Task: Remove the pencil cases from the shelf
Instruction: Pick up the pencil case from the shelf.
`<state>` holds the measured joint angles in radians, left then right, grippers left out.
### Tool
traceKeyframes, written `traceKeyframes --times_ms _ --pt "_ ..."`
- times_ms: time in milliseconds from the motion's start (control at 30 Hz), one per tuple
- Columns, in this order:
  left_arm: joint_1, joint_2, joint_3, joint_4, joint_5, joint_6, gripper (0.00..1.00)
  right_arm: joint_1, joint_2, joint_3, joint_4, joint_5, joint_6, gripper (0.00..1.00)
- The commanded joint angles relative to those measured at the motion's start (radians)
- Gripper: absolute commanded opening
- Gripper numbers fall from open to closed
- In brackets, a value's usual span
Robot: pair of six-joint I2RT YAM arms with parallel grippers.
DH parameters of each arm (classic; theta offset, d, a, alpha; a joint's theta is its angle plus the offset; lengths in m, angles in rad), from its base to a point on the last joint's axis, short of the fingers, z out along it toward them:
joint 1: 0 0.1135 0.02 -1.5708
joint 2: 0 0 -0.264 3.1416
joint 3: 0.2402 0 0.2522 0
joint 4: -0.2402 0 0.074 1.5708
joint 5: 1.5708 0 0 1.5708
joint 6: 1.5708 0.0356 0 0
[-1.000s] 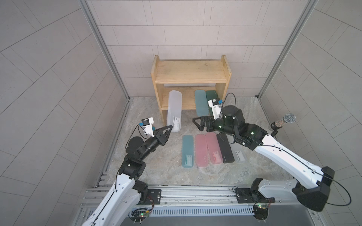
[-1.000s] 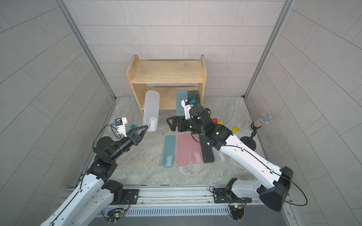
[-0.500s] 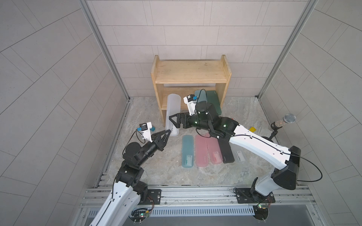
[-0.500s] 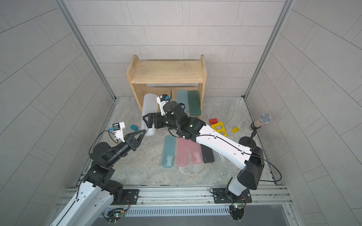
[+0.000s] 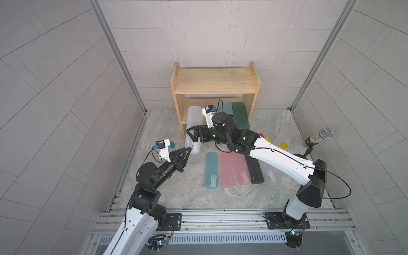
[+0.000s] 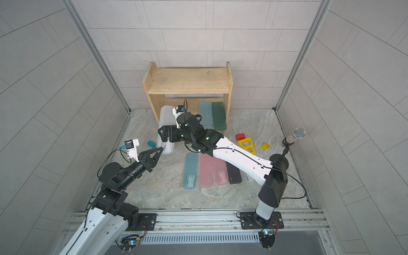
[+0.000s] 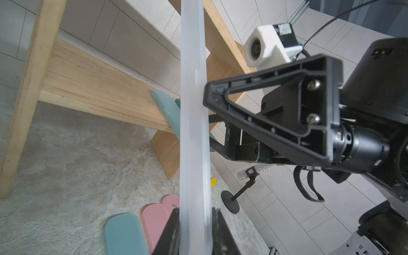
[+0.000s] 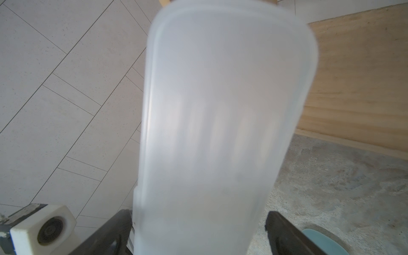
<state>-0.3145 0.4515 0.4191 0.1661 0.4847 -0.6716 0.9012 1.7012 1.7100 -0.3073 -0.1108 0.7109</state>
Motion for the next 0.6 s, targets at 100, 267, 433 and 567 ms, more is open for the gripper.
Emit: traceKeyframes --times_ms 100,267,433,567 --pt "0.0 -0.033 0.024 0.012 0.025 0.048 0.0 0.023 0.048 0.081 -0.044 0.023 -0.021 1.0" --pt "0.0 -0.047 0.029 -0.013 0.022 0.06 0.0 0.028 0.054 0.086 -0.066 0.057 -0.017 0.93" --pt "0.0 -0.059 0.042 -0.067 -0.024 0.082 0.13 0.028 0.042 0.068 -0.081 0.069 -0.029 0.85" --pt "0.0 -0.08 0.057 -0.136 -0.098 0.097 0.75 0.023 -0.001 0.012 -0.076 0.082 -0.036 0.84"
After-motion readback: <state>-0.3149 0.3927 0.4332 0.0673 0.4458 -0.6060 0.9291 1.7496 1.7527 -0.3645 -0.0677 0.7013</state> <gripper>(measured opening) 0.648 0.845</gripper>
